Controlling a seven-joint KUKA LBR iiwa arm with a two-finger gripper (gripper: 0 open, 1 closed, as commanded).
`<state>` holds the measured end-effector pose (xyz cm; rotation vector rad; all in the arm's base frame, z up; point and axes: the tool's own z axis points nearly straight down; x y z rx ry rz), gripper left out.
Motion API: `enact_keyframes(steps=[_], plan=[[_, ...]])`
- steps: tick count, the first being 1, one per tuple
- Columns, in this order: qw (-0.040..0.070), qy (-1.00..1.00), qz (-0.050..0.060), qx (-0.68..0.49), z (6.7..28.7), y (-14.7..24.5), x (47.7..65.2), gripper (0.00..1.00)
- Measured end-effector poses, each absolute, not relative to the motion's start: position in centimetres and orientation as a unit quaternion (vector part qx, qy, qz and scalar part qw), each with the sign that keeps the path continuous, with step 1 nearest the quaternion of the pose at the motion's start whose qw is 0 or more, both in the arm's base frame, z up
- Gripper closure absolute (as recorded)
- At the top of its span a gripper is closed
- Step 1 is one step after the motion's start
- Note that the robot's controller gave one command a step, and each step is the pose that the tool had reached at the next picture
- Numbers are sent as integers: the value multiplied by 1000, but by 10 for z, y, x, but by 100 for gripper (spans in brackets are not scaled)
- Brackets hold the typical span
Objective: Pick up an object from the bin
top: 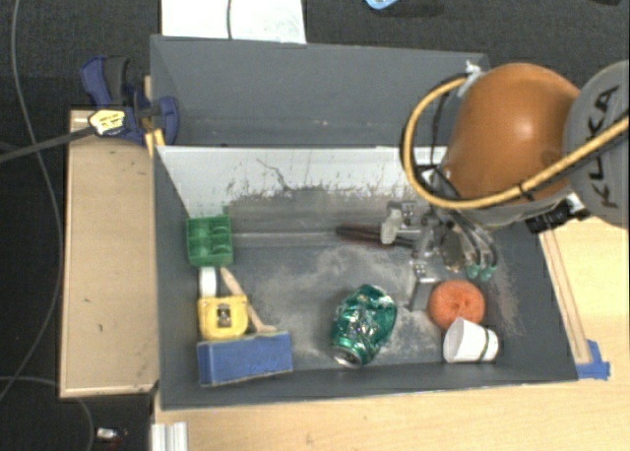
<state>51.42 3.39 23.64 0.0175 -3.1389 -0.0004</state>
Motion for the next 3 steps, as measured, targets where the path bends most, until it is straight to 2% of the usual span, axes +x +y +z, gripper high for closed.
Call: enact_keyframes(steps=[1,2,3], plan=[[-2,-1000,0,5,239,34,515,0],[-5,-999,-1,-37,185,56,509,0],[-3,-998,-1,-57,152,70,503,0]])
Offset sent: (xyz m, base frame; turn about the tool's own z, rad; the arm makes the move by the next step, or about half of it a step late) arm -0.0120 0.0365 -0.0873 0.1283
